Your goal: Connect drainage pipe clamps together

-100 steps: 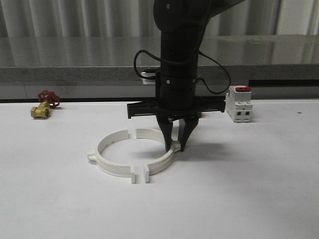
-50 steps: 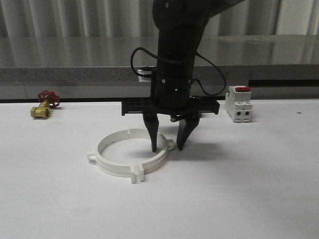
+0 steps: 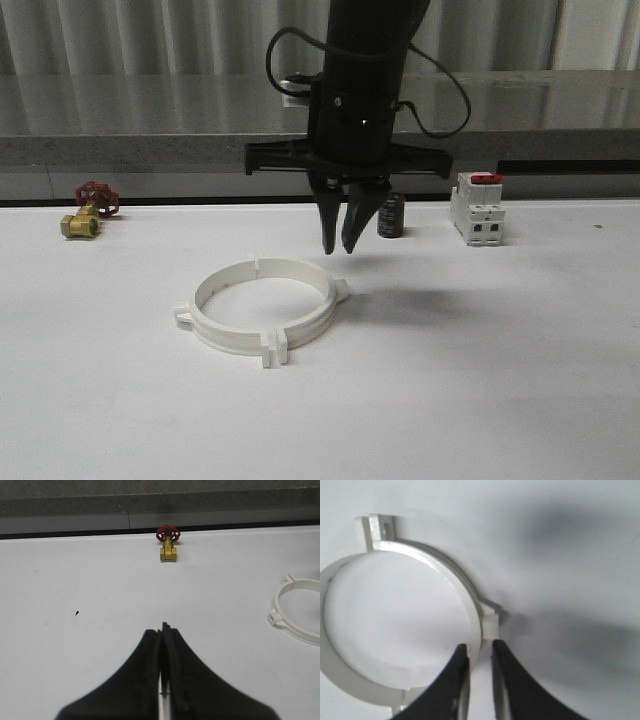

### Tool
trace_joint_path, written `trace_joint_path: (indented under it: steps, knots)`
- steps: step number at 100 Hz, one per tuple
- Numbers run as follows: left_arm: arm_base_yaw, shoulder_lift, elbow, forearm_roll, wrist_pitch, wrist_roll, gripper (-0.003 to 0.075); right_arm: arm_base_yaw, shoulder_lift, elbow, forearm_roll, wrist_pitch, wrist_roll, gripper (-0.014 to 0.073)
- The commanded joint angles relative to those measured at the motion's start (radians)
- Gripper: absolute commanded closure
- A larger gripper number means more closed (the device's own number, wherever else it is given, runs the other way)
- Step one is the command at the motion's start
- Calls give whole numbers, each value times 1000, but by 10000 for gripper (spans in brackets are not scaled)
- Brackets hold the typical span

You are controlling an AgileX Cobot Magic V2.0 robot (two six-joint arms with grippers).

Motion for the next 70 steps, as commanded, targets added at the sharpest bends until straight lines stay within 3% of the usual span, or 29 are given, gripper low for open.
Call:
trace_joint_path:
  steps: [1,3,33,70]
  knots:
    - [4,6,-26,-2,-69,-1,741,-7,-112,7,-30,-1,-12,641]
    - [4,6,-26,-2,-69,-1,741,-8,-119,16,-37,-1,-11,669]
    - [4,6,-26,-2,-69,-1,741,-85,-302,223,-86,-25,-2,659]
    - [4,6,-26,-2,-69,-1,741,-371,-627,609,-87,-171,-59,658]
